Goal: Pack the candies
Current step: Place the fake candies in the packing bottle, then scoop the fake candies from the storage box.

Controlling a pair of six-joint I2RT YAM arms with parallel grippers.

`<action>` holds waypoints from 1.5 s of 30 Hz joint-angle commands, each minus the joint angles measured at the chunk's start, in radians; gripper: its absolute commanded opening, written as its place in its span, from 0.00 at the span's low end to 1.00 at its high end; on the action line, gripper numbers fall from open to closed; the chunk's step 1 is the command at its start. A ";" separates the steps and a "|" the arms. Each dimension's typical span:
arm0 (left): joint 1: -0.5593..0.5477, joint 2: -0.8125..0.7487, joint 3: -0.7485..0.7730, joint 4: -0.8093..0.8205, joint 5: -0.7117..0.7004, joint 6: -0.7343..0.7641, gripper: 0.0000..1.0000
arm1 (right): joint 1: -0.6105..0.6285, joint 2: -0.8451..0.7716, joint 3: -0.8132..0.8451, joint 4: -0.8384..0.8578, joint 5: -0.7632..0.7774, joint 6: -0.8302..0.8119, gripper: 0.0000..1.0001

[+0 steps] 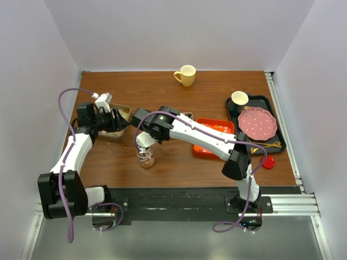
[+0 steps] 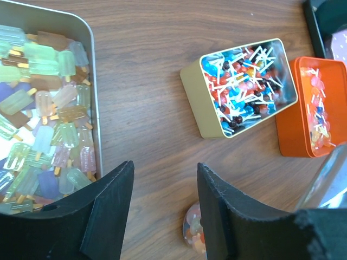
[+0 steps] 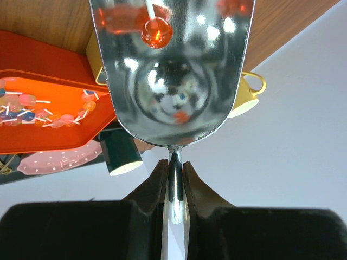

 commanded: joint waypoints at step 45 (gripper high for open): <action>-0.103 0.100 -0.001 0.353 0.466 -0.209 0.00 | -0.182 -0.014 0.193 -0.079 -0.340 0.163 0.00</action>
